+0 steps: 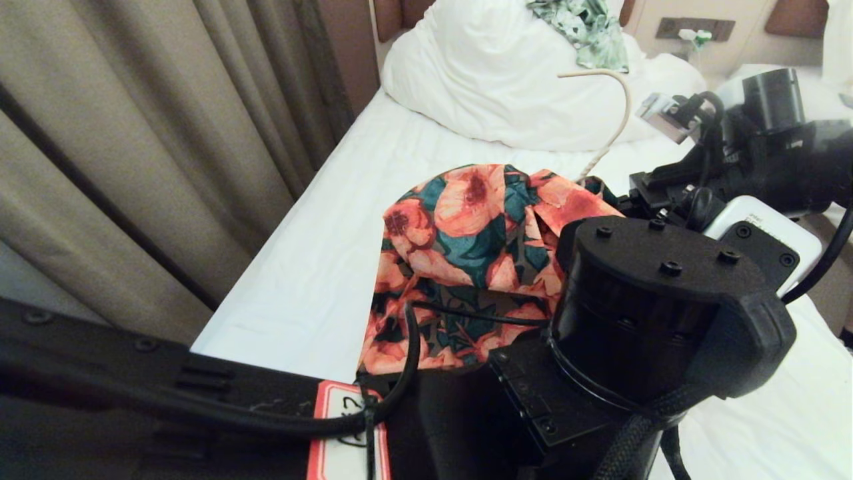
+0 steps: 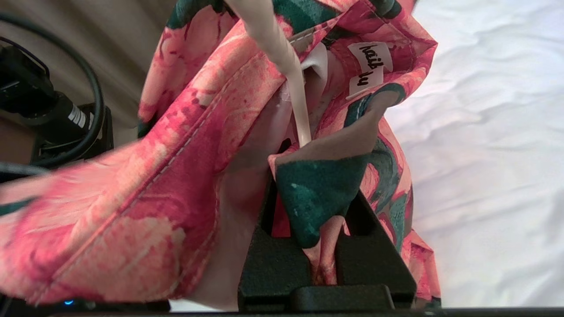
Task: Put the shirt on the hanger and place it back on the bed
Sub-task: Hook the other side of the shirt onto the hanger
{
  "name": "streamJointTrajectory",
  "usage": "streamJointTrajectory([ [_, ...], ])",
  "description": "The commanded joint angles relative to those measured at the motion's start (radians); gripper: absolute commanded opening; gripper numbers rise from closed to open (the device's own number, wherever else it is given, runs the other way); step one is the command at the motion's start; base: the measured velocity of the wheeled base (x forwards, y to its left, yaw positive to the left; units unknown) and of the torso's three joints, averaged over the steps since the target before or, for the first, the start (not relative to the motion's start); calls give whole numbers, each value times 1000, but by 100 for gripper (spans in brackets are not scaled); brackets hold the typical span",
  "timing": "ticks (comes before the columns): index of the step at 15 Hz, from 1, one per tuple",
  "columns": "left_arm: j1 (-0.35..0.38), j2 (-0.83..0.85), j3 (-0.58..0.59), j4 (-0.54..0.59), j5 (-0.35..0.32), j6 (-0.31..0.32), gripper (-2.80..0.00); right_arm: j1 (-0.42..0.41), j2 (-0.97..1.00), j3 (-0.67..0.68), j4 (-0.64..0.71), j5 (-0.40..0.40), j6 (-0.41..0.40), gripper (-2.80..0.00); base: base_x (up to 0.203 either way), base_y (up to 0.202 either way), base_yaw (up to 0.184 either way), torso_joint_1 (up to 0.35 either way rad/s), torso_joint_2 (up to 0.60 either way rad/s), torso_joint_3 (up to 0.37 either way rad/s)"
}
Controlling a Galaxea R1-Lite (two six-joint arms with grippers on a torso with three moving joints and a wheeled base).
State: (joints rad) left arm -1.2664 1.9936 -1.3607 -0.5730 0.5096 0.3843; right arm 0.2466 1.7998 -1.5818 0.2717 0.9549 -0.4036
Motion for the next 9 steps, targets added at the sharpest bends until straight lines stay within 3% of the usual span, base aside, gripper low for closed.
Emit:
streamJointTrajectory([
  [1, -12, -9, 21, -4, 9, 3, 0, -1, 3, -12, 1, 5, -1, -280, 0, 0, 0, 0, 0, 0],
  [6, -90, -17, 130, -34, 13, 4, 0, -6, 4, -26, 0, 7, -1, -280, 0, 0, 0, 0, 0, 0],
  [9, -94, -13, 142, -74, 18, 7, 0, -7, 11, -33, 0, 7, -1, -280, 0, 0, 0, 0, 0, 0],
])
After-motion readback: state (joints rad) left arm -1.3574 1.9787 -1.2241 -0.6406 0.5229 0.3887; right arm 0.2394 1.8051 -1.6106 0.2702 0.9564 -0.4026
